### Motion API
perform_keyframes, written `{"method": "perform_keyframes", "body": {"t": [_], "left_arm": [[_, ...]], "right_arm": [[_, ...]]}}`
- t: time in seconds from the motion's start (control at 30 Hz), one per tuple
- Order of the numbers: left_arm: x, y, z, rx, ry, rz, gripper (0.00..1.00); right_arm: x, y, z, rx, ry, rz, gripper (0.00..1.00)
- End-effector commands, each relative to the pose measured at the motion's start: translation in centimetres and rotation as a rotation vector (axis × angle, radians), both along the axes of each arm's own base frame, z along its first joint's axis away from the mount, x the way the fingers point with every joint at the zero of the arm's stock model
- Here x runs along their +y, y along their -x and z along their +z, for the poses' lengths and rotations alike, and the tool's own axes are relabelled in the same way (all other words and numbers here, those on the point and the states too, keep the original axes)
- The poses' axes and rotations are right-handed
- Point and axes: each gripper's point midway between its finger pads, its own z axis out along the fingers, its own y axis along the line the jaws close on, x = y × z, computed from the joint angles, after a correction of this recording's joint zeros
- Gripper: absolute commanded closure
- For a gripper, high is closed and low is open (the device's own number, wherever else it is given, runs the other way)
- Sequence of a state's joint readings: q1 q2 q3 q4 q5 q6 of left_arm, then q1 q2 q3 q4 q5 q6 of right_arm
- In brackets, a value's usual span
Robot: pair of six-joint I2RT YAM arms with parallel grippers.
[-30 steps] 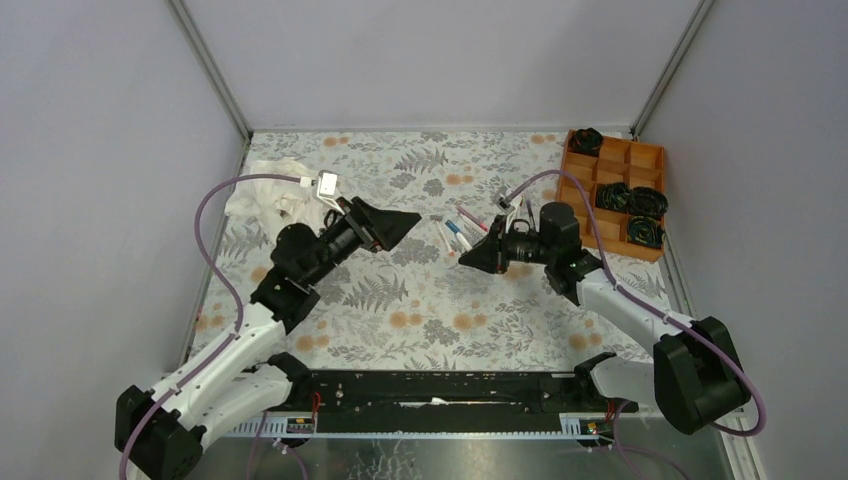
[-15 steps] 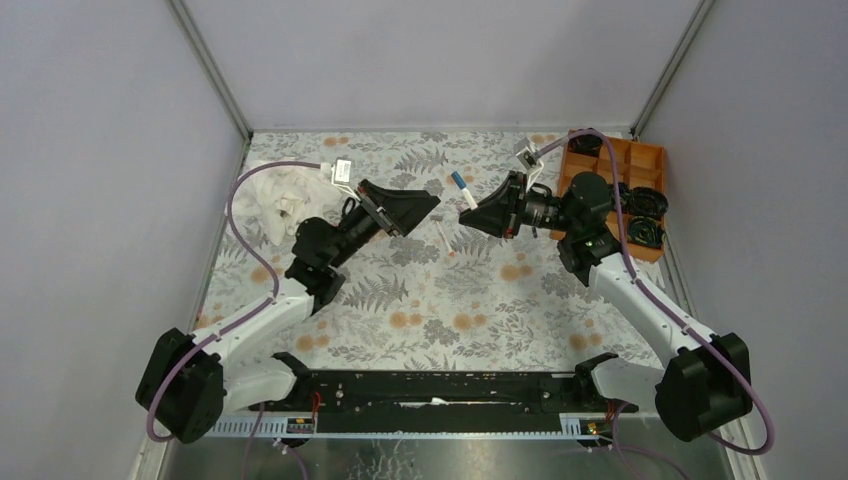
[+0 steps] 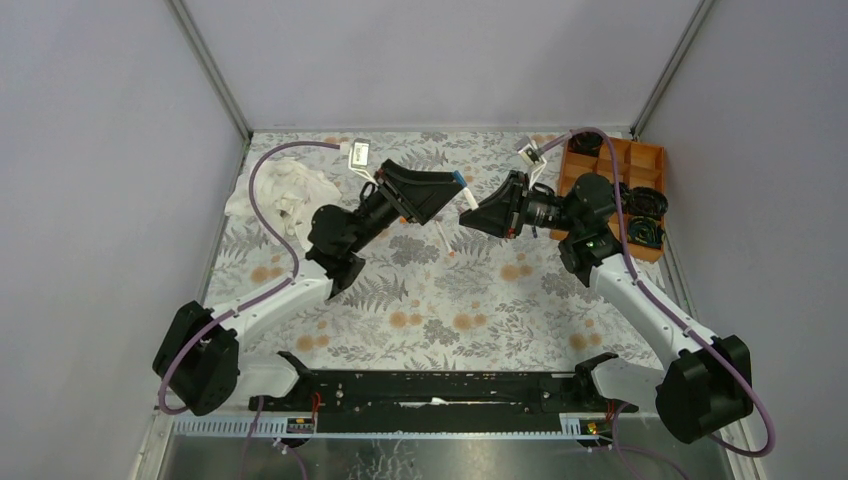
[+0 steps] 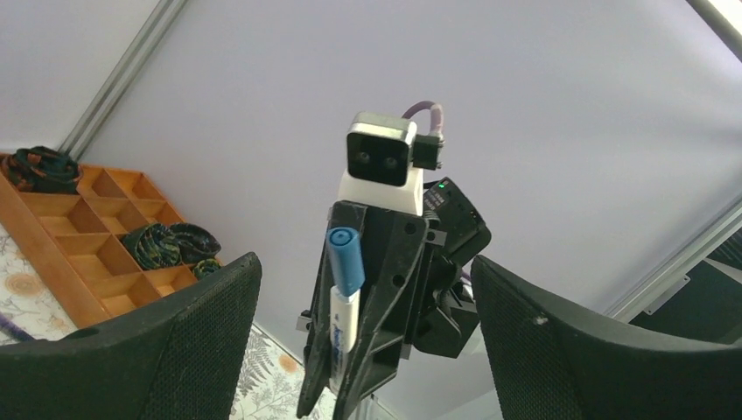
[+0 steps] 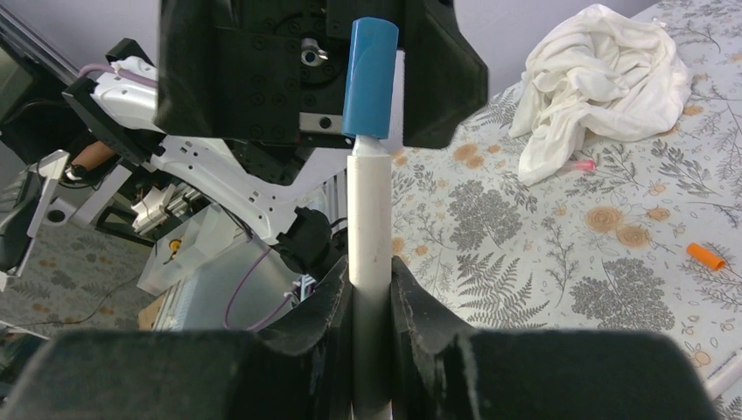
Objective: Insert the pens into the pen caps
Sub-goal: Press the pen cap onto the pen.
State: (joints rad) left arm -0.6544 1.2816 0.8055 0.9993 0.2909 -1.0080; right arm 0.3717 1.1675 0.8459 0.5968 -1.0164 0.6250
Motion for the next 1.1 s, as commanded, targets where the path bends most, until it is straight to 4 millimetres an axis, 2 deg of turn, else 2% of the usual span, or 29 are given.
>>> {"method": "perform_keyframes", "body": {"t": [0.0,0.17,0.33,0.5,0.7,0.83,0.93,1.07], "left_arm": [[-0.5,-0.1,1.2,-0.023,0.028,-0.004,0.09],[-0.9,-0.2,1.5,-0.021,0.049,-0.028,0.21],[-1.4,0.1,2.1,-0.033,0.071,-0.062,0.23],[-1.5,0.1,2.4,-0.037,0.071,-0.066,0.31],[-1.9,-0.1,2.5,-0.035,0.057,-0.072,0.53],[-2.3,-0.3,2.3,-0.029,0.031,-0.074,0.82],[-2.8,-0.5,1.9,-0.019,-0.012,-0.074,1.00],[-3.2,-0.7,1.0,0.003,-0.093,-0.037,1.00]], "right_arm": [[-0.4,1.5,2.5,-0.075,-0.046,0.039,1.00],[-0.3,1.5,2.3,-0.064,-0.047,0.038,1.00],[-0.3,1.3,1.8,-0.053,-0.039,0.028,1.00],[-0.3,1.2,1.5,-0.044,-0.032,0.025,1.00],[-0.3,1.2,1.2,-0.039,-0.027,0.025,1.00],[-0.3,1.1,1.0,-0.032,-0.021,0.020,1.00],[-0.4,0.9,1.1,-0.031,-0.012,0.011,1.00],[-0.5,-0.1,0.5,-0.033,0.046,-0.037,1.00]]}}
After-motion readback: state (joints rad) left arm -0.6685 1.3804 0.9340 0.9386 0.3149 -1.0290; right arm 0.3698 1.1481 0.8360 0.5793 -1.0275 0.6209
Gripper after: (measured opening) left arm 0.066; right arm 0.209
